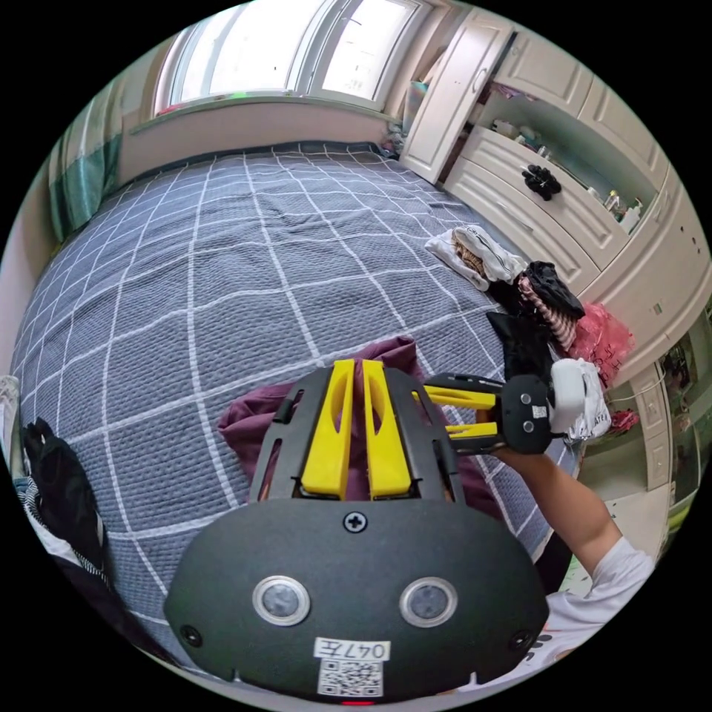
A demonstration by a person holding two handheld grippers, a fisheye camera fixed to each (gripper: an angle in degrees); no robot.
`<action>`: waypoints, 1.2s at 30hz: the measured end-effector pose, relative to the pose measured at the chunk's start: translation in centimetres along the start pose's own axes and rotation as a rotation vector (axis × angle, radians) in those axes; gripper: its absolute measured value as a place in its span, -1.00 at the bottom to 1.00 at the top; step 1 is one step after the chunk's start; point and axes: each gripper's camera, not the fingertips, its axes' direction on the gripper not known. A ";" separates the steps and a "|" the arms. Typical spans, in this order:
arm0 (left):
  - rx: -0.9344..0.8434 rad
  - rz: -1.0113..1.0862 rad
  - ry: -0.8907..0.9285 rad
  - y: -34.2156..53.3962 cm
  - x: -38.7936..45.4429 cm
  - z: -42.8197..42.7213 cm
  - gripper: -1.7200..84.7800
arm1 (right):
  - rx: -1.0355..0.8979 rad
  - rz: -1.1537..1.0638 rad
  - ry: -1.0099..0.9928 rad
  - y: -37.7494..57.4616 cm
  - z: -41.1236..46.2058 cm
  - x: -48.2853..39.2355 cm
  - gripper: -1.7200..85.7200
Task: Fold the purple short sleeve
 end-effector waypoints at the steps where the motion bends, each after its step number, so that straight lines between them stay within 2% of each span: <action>1: 0.001 -0.001 0.003 0.1 -0.2 0.0 -0.96 | -0.012 0.010 -0.015 -0.4 0.7 0.7 -0.87; 4: 0.009 -0.012 0.008 0.4 -0.8 -0.1 -0.96 | -0.001 -0.004 -0.113 -1.2 1.5 1.8 -0.95; 10: 0.036 0.026 0.115 0.5 0.2 0.0 -0.96 | 0.049 0.063 -0.100 -1.2 -2.5 0.5 -0.96; 16: -0.060 0.158 0.257 0.8 6.2 4.3 -0.90 | 0.060 0.181 0.006 1.9 -6.5 0.1 -0.96; 18: -0.093 0.156 0.278 1.4 8.1 6.8 -0.82 | 0.029 0.212 0.032 2.9 -6.1 0.6 -0.96; 24: -0.156 0.103 0.213 2.1 8.7 8.5 -0.56 | -0.084 0.301 -0.087 5.4 -2.0 3.6 -0.95; 28: -0.087 0.128 0.191 3.4 7.9 3.7 -0.56 | -0.118 0.287 -0.098 6.3 -1.3 4.7 -0.88; 32: -0.154 0.231 0.153 9.8 9.6 0.3 -0.63 | 0.043 0.229 0.008 5.3 -4.8 6.3 -0.91; 36: -0.093 0.282 -0.045 17.1 12.3 1.5 -0.67 | 0.025 0.112 0.041 0.8 -2.7 9.0 -0.91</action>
